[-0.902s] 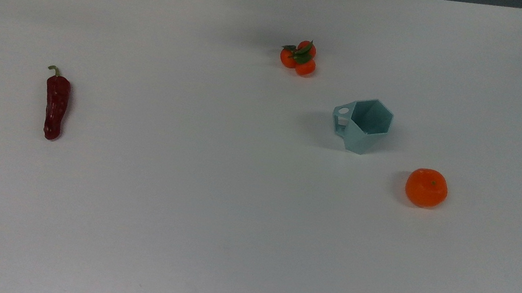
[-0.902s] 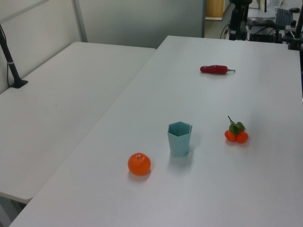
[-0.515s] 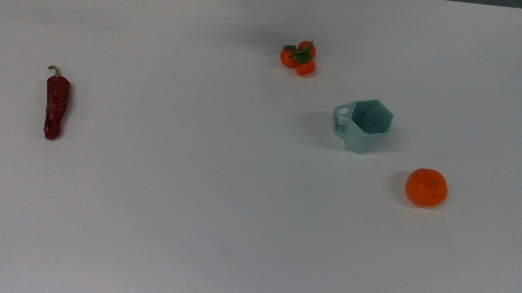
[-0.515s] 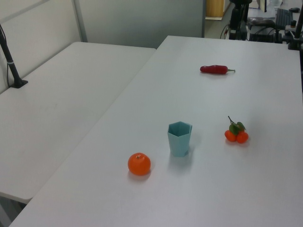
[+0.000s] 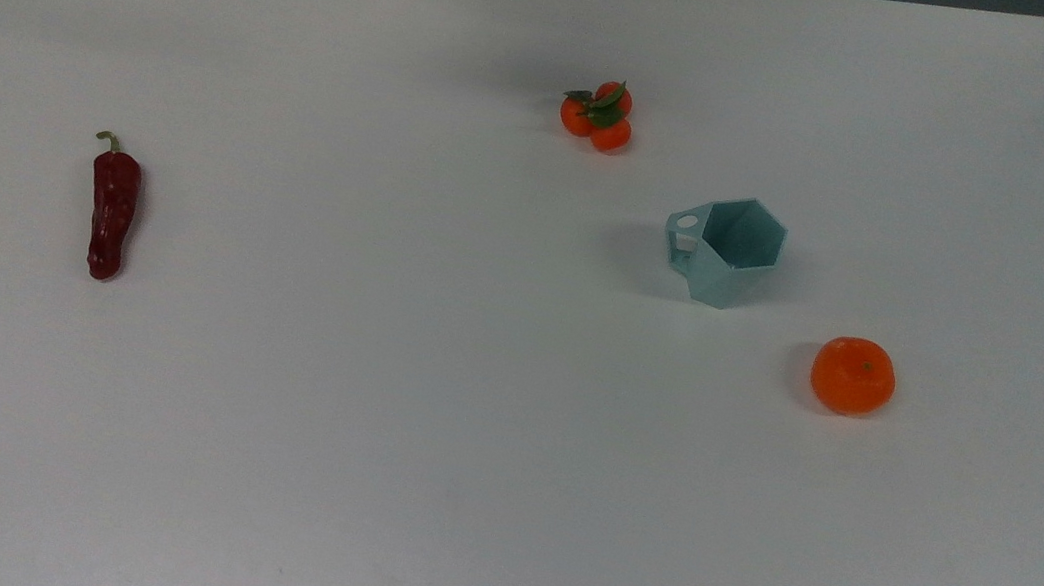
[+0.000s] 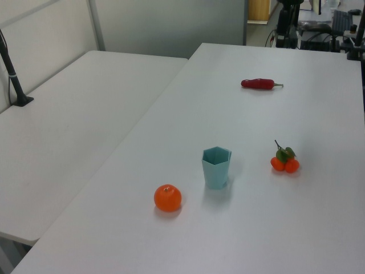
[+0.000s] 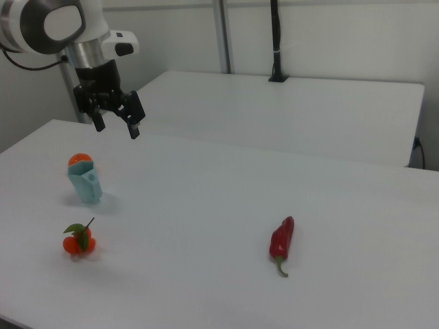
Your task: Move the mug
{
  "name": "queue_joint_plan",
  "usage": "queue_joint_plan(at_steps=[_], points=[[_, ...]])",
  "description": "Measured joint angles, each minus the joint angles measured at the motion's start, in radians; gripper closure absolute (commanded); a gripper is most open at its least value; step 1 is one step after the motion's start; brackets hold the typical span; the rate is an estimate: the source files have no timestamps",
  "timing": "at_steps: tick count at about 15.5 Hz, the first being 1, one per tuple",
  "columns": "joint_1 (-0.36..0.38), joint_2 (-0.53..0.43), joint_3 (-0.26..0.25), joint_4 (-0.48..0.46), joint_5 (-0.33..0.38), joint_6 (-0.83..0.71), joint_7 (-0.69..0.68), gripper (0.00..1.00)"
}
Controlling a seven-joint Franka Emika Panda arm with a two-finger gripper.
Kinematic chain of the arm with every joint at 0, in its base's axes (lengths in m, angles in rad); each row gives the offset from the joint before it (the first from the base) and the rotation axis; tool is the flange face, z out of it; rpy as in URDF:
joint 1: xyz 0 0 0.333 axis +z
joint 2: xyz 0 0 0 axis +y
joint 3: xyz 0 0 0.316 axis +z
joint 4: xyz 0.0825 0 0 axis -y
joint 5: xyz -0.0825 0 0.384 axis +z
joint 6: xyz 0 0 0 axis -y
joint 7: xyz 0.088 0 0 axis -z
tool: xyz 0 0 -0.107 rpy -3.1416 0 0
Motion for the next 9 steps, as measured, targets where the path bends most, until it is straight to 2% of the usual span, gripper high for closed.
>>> queue_joint_plan(at_steps=[5,9], points=[[-0.003,-0.002,0.000,0.001,0.004,0.000,-0.010,0.00],[-0.004,-0.001,0.003,0.001,0.005,0.000,-0.188,0.00]])
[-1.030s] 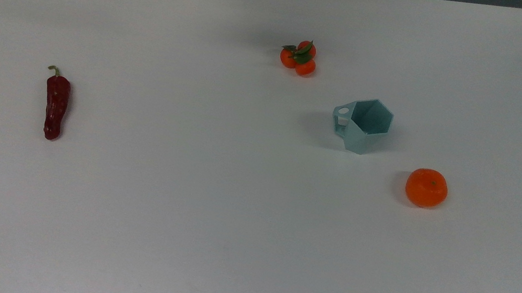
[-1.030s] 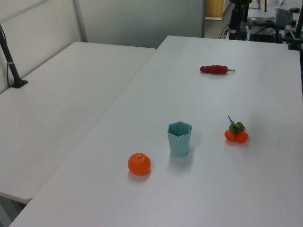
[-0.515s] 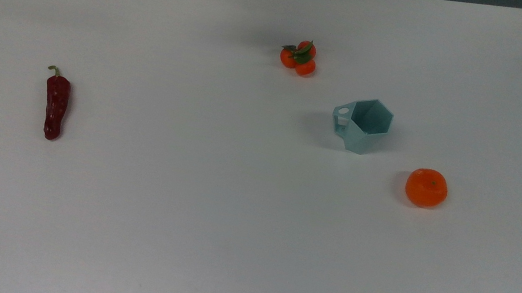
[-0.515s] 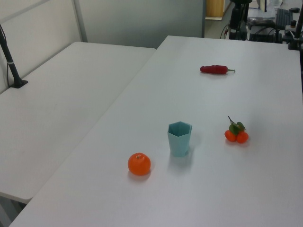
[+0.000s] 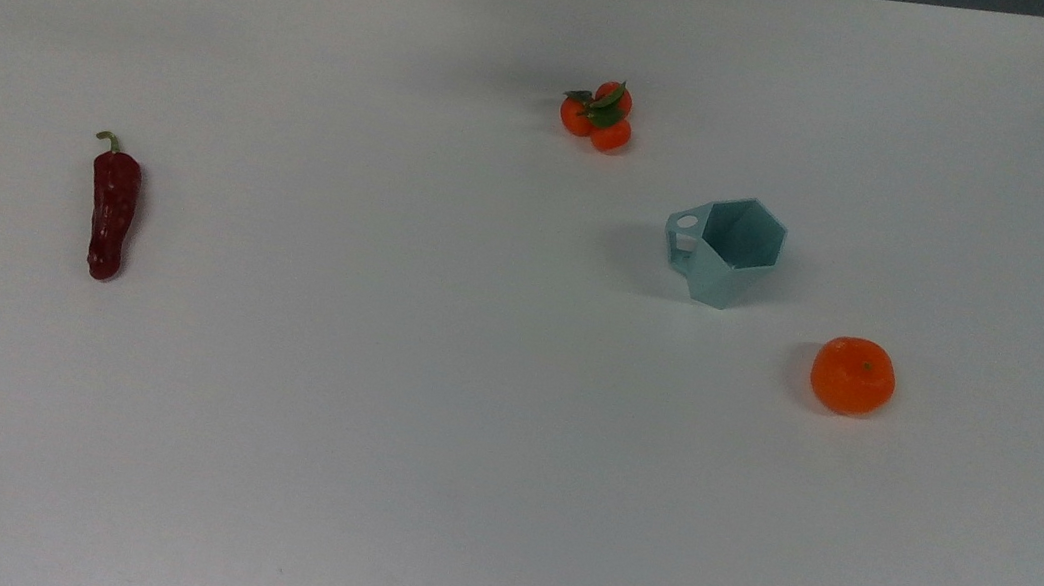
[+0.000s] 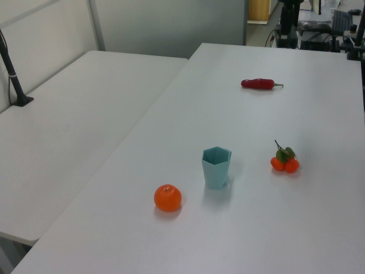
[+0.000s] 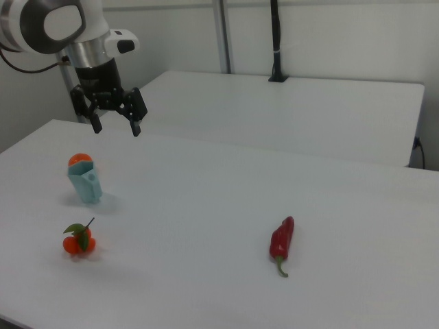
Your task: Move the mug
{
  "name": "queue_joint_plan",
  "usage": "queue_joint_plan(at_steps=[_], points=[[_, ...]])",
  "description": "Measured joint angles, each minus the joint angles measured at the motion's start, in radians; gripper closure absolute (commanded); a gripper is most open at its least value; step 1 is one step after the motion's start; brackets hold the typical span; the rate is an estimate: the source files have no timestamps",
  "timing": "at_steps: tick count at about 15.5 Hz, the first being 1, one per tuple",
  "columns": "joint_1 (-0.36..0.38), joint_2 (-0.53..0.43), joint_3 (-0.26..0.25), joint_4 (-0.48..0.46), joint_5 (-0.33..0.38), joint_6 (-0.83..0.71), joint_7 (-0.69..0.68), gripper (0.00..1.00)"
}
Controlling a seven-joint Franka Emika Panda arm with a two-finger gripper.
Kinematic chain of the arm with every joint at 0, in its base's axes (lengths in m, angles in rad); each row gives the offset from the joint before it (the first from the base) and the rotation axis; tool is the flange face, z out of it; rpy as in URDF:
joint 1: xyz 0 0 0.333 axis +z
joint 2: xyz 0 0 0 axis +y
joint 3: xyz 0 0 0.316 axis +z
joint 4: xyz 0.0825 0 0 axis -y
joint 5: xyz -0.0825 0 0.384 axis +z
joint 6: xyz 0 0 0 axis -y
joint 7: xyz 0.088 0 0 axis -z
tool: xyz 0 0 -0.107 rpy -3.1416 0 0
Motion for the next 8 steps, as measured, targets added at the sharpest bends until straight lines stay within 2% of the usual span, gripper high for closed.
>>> queue_joint_plan(at_steps=[6,8], points=[[-0.001,0.030,0.028,-0.006,0.000,0.000,-0.440,0.00],[-0.001,0.049,0.064,-0.006,0.000,0.000,-0.489,0.00]])
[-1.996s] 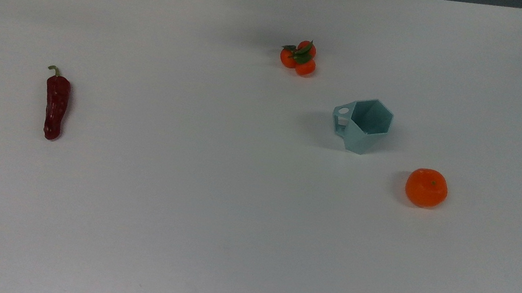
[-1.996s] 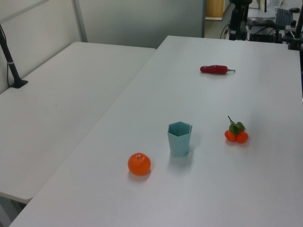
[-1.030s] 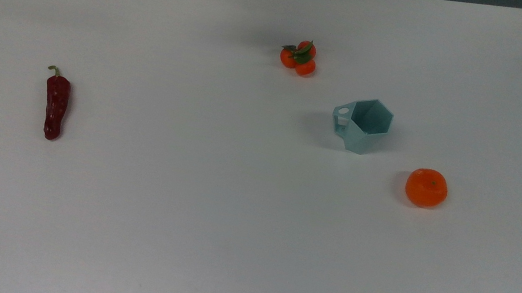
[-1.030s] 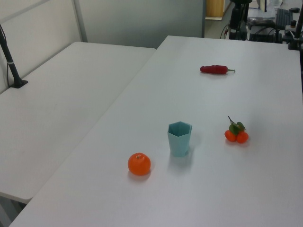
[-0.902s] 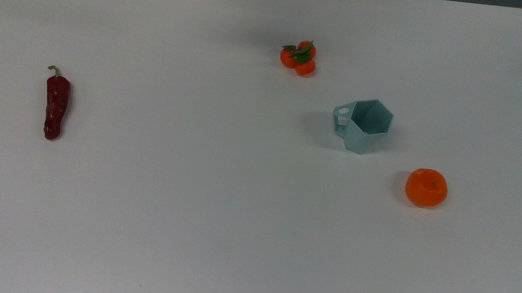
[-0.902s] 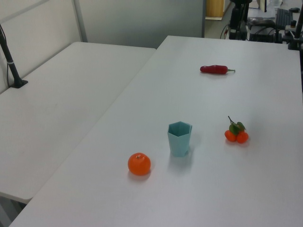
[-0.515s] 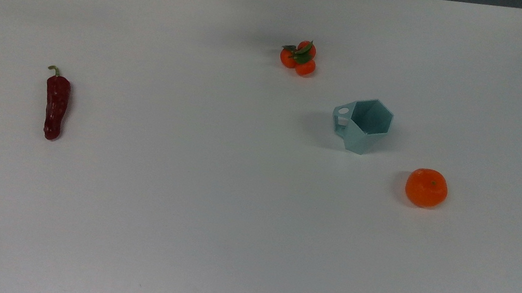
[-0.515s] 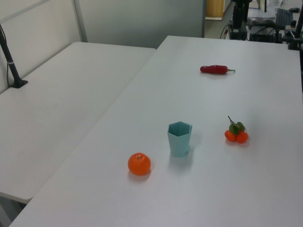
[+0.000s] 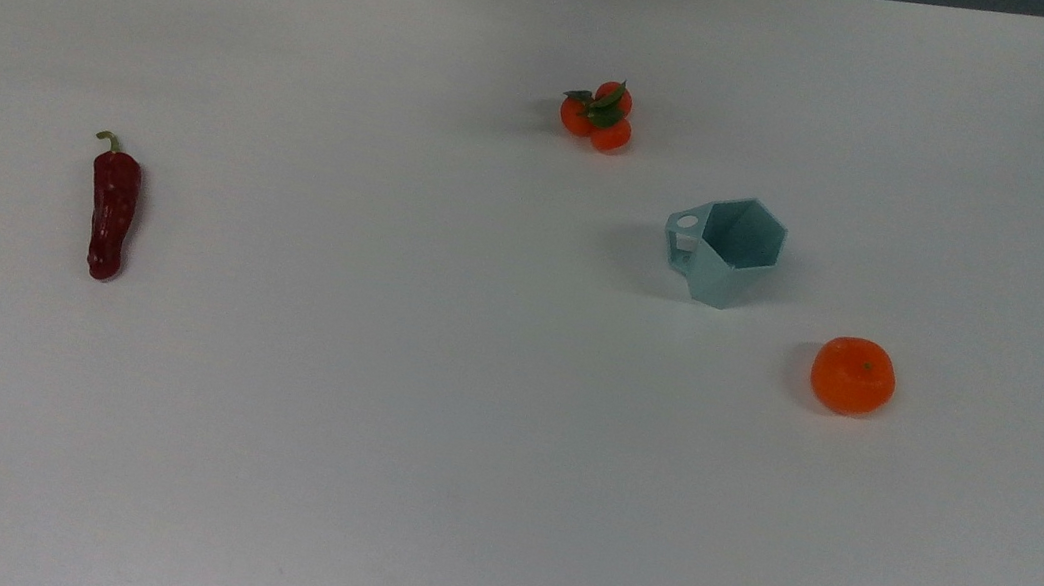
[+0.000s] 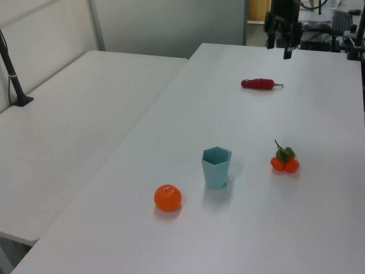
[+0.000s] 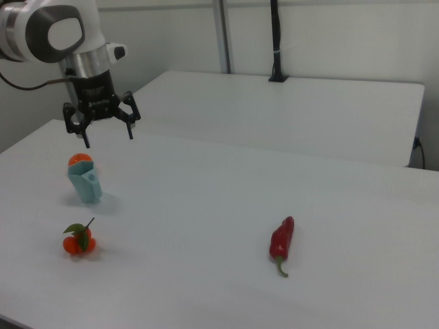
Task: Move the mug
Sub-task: 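Lower the gripper onto the rim of the teal hexagonal mug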
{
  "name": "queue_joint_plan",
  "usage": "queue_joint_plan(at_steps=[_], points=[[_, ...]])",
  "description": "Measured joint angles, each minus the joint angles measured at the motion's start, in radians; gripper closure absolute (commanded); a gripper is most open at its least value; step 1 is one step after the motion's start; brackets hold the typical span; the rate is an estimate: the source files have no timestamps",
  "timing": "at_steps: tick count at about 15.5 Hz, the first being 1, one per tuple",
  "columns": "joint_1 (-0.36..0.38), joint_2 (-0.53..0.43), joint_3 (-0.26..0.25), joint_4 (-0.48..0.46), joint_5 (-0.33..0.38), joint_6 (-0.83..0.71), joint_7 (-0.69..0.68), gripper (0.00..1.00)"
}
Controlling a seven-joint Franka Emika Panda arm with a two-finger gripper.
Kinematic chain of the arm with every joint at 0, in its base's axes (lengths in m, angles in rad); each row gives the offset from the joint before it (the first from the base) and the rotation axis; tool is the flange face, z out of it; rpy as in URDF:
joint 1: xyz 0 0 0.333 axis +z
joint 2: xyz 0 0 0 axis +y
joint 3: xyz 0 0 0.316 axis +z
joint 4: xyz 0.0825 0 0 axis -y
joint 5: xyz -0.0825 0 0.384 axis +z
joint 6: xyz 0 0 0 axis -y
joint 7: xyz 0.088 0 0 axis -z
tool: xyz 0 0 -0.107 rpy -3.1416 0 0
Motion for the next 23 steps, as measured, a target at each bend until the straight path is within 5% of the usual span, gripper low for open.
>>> queue_joint_plan(at_steps=[4,10,19,23], points=[[0.001,0.039,0.081,0.000,0.000,0.000,-0.010,0.04],[0.008,0.114,0.129,-0.004,0.000,0.102,-0.022,0.07],[0.062,0.242,0.149,-0.014,0.010,0.279,-0.021,0.40],[0.069,0.269,0.183,-0.018,0.011,0.304,-0.021,0.45]])
